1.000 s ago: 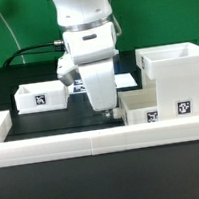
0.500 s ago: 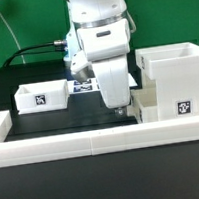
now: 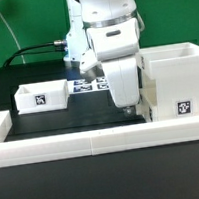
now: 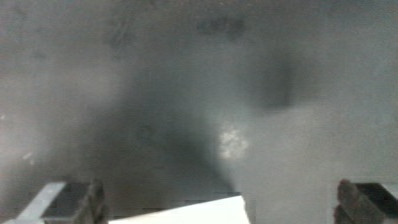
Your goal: Assemble drawer
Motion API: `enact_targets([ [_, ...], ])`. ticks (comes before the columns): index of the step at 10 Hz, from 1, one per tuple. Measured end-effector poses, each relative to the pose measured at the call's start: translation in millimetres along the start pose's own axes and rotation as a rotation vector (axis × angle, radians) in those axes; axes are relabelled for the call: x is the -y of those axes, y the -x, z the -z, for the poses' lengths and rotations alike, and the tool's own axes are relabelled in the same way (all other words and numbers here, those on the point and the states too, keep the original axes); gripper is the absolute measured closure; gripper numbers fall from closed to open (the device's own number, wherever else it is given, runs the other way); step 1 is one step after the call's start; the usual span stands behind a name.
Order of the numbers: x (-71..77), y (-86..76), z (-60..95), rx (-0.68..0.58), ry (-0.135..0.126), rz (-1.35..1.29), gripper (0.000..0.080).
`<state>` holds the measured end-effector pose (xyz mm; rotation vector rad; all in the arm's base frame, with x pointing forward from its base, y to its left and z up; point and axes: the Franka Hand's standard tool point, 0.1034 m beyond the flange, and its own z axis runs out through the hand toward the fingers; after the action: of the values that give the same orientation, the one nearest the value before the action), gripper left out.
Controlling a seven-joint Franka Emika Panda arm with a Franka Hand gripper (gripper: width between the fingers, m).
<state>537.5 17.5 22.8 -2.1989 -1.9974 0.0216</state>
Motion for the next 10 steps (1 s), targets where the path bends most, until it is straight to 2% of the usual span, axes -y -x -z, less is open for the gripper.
enact_targets([
  [2, 5.0, 10.0, 7.0, 0.007, 0.004, -0.013, 0.0151],
  [3, 11.9, 20.2, 12.5, 0.013, 0.005, -0.021, 0.0151],
  [8, 56.7, 70.9, 36.0, 0.027, 0.000, -0.069, 0.0151],
  [10, 70.1, 91.5, 46.3, 0.028, 0.010, -0.053, 0.0151],
])
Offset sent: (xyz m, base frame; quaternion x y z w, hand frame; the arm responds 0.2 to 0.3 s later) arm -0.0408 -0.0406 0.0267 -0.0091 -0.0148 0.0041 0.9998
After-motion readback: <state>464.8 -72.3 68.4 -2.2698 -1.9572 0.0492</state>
